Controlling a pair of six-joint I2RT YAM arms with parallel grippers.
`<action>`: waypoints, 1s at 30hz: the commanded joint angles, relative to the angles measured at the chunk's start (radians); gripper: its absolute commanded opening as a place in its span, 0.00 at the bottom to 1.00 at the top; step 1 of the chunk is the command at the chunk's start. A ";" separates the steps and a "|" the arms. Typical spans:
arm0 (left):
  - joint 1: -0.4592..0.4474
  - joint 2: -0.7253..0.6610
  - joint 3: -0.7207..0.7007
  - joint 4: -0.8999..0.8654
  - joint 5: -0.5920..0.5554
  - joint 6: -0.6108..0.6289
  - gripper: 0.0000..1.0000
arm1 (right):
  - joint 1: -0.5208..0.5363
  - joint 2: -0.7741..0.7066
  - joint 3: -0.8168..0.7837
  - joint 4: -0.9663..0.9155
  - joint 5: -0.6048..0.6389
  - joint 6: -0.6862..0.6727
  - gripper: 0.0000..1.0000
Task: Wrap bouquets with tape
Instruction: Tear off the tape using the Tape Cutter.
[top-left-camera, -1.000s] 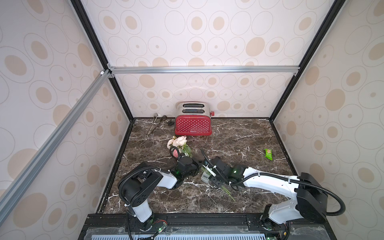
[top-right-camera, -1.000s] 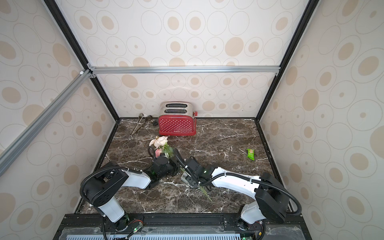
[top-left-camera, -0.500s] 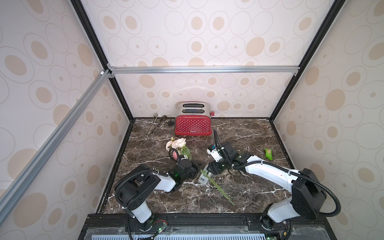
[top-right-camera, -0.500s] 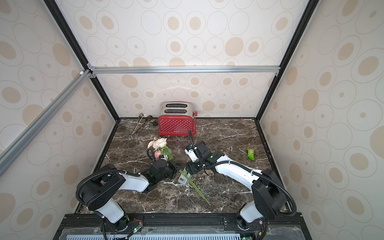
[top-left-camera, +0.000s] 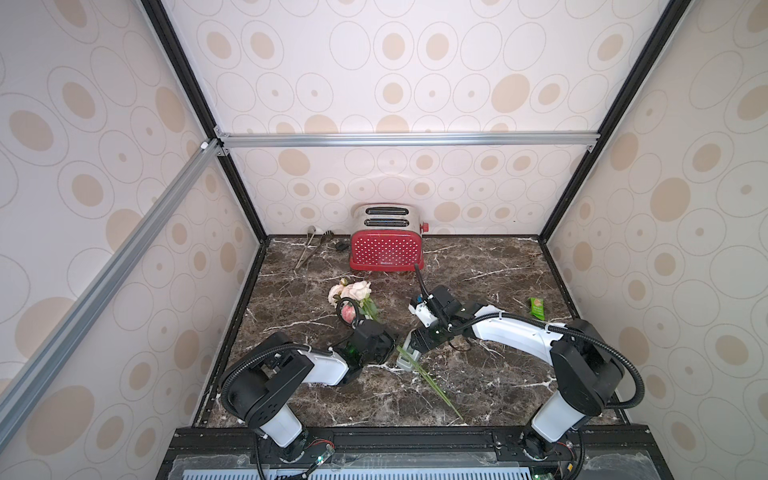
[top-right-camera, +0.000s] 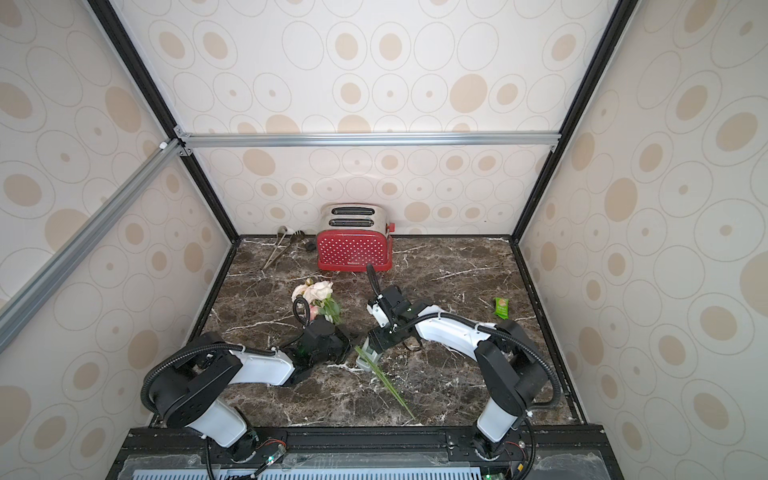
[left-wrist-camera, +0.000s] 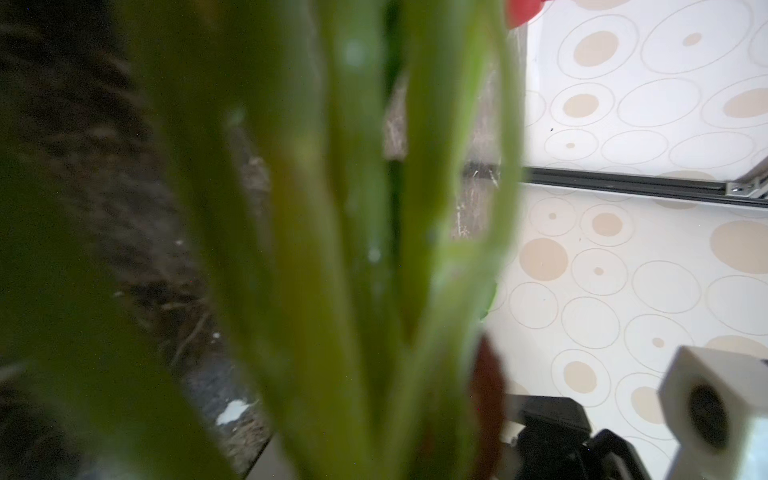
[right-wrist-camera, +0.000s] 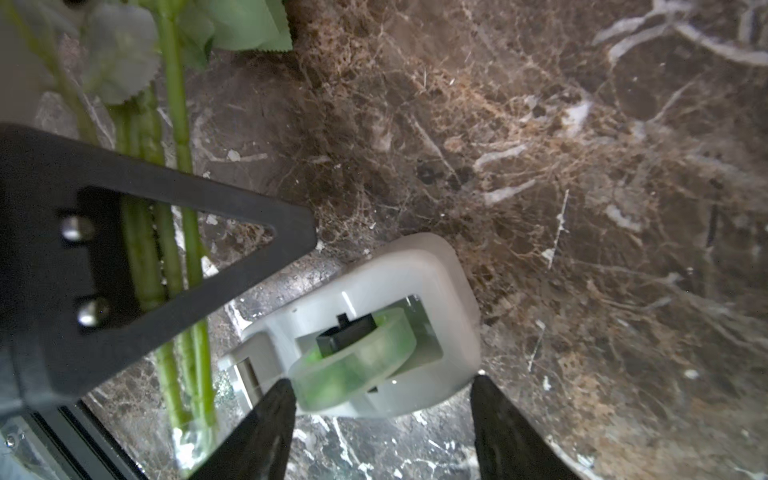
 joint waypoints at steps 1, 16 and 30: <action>-0.005 -0.018 0.029 -0.064 0.019 0.018 0.00 | 0.028 0.024 0.022 -0.023 0.051 -0.023 0.68; -0.008 -0.036 0.030 -0.127 0.046 0.017 0.00 | 0.044 0.036 0.028 -0.012 0.064 -0.024 0.81; -0.009 -0.033 0.017 -0.109 0.045 0.003 0.00 | 0.101 0.163 0.153 -0.110 0.196 0.119 0.82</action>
